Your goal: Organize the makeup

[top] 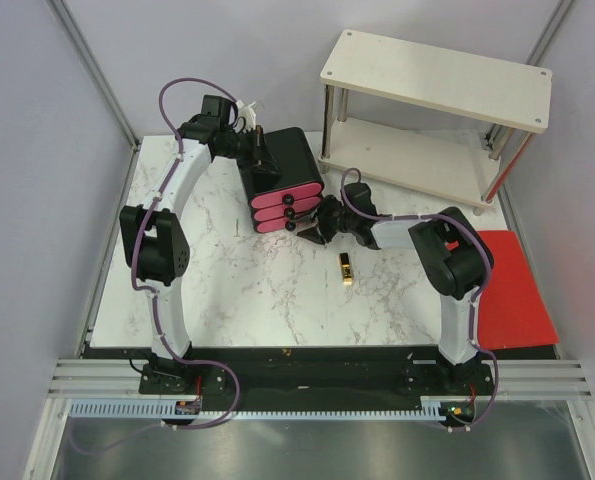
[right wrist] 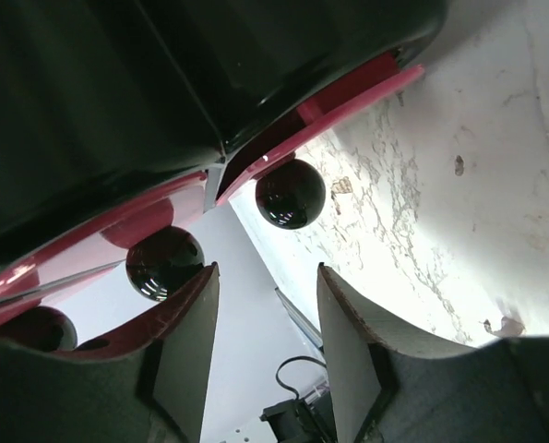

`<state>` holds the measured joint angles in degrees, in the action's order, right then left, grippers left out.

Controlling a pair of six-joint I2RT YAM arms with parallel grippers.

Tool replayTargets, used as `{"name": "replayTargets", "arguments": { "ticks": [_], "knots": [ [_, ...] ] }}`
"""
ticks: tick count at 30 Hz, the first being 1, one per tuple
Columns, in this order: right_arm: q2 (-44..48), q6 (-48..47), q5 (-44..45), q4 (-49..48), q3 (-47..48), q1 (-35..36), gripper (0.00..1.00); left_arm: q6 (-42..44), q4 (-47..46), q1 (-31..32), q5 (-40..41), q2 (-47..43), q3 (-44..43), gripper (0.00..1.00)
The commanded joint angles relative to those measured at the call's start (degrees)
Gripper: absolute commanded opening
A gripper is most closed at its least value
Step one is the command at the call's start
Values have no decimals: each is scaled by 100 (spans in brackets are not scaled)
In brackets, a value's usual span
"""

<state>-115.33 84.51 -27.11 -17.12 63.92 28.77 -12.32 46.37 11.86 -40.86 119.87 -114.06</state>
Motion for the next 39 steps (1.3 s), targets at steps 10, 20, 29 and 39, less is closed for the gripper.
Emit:
{"name": "replayTargets", "arguments": {
  "ticks": [10, 20, 29, 39],
  "knots": [
    [-210, 867, 109, -2936, -1162, -3, 50, 669, 1331, -17, 1449, 713, 675, 9],
    [-366, 645, 777, -4161, -1793, 128, 51, 669, 1340, -17, 1441, 730, 736, 9],
    [-1281, 1059, 1208, -5635, -2051, 339, 51, 695, 1340, -8, 1432, 695, 798, 9],
    [-1783, 1077, 1401, -5487, -1558, 480, 51, 696, 1340, -8, 1414, 634, 824, 9]
  ]
}}
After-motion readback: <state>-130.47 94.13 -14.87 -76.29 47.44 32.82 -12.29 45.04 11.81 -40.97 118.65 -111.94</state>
